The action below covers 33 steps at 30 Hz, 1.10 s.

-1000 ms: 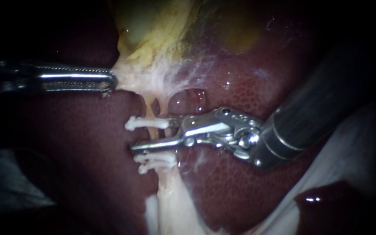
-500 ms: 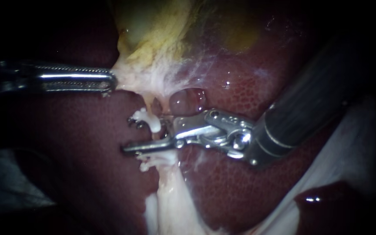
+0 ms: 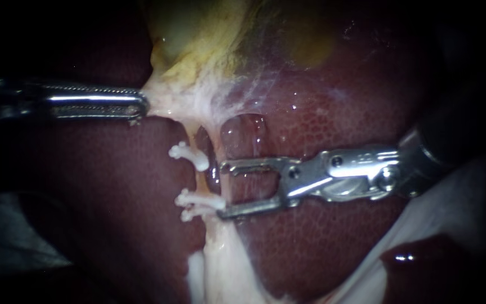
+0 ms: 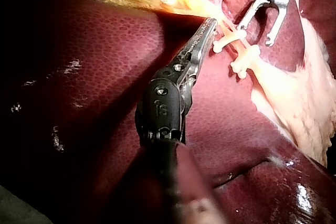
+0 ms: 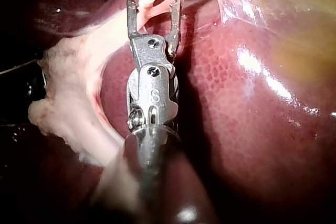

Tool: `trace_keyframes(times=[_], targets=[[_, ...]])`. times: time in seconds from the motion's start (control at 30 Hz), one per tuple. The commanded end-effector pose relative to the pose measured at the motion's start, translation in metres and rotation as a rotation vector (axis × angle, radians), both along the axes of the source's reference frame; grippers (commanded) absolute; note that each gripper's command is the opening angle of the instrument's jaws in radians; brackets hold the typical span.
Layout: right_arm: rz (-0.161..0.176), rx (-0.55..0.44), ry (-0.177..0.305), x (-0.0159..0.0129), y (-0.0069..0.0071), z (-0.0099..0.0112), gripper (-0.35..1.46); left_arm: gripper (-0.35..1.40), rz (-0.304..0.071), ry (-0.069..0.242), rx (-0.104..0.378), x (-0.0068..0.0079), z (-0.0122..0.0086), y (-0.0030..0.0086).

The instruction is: Going back third clip left tube

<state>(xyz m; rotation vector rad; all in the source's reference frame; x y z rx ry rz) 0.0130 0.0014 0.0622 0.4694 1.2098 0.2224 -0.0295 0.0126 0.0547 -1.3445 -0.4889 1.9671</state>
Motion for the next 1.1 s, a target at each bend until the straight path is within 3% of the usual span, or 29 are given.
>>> trace_keyframes(times=[0.03, 0.23, 0.33, 0.73, 1.1], targets=[[-0.005, -0.02, -0.012, -0.0008, 0.0003, -0.0012, 0.5, -0.35, 0.001, -0.001, 0.0, 0.0001, 0.0, 0.0], [-0.014, -0.072, -0.044, -0.0046, 0.0014, -0.0063, 0.5, -0.35, 0.001, -0.001, 0.0, 0.0001, 0.0, 0.0], [-0.019, -0.081, -0.054, -0.0055, 0.0018, -0.0074, 0.5, -0.35, -0.001, 0.001, -0.001, 0.0, 0.0, 0.0001], [-0.033, -0.091, -0.064, -0.0068, 0.0021, -0.007, 0.5, -0.35, -0.005, 0.005, -0.007, -0.0008, 0.0011, -0.0002], [-0.04, -0.106, -0.06, -0.0076, 0.0022, -0.0071, 0.5, -0.35, 0.0, 0.027, 0.003, -0.0033, 0.0068, -0.0002]])
